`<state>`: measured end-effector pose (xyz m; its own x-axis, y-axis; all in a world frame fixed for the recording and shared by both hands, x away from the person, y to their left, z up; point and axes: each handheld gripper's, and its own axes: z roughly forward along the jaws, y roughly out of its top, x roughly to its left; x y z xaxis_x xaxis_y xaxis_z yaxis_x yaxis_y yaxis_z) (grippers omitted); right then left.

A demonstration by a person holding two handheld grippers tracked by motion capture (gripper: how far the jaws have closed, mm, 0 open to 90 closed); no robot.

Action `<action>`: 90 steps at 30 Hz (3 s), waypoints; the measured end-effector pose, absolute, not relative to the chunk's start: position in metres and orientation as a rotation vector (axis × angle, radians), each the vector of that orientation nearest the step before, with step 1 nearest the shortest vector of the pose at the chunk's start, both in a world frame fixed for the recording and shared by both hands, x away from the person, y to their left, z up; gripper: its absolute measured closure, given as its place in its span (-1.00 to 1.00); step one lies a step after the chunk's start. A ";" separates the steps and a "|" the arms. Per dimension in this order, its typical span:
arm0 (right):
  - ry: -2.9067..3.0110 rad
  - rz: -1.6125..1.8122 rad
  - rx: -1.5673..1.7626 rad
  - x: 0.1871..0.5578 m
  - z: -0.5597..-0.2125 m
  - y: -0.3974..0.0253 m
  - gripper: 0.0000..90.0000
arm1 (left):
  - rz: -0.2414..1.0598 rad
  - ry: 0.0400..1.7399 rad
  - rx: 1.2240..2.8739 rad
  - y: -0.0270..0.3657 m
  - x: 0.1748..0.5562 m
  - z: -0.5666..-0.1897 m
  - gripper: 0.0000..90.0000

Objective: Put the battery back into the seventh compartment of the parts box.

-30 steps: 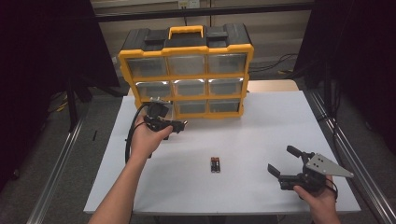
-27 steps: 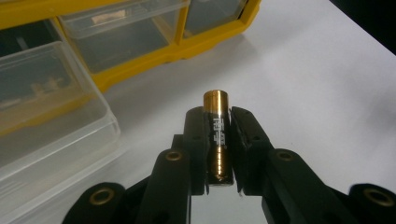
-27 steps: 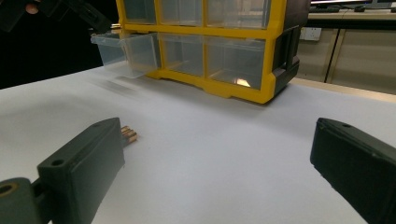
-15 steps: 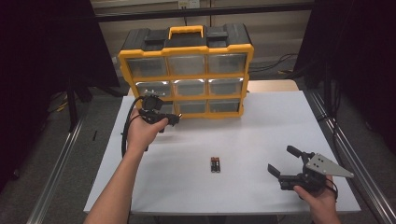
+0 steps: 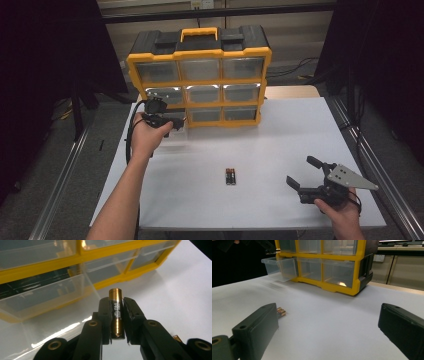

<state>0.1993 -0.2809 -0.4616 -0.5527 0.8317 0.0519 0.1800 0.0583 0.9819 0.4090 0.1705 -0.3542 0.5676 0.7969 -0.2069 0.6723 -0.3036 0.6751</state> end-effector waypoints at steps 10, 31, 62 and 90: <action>1.796 1.532 1.014 0.199 -0.462 -0.280 -0.95 | 0.249 1.214 2.046 0.178 0.419 -0.361 0.72; 1.801 1.536 1.007 0.200 -0.463 -0.280 -0.95 | 0.325 1.263 2.030 0.184 0.438 -0.371 0.69; 1.804 1.531 1.012 0.199 -0.463 -0.280 -0.95 | 0.118 0.935 2.080 0.154 0.395 -0.370 -0.48; 1.810 1.532 1.010 0.200 -0.463 -0.279 -0.94 | 0.027 0.717 2.187 0.120 0.355 -0.401 -0.72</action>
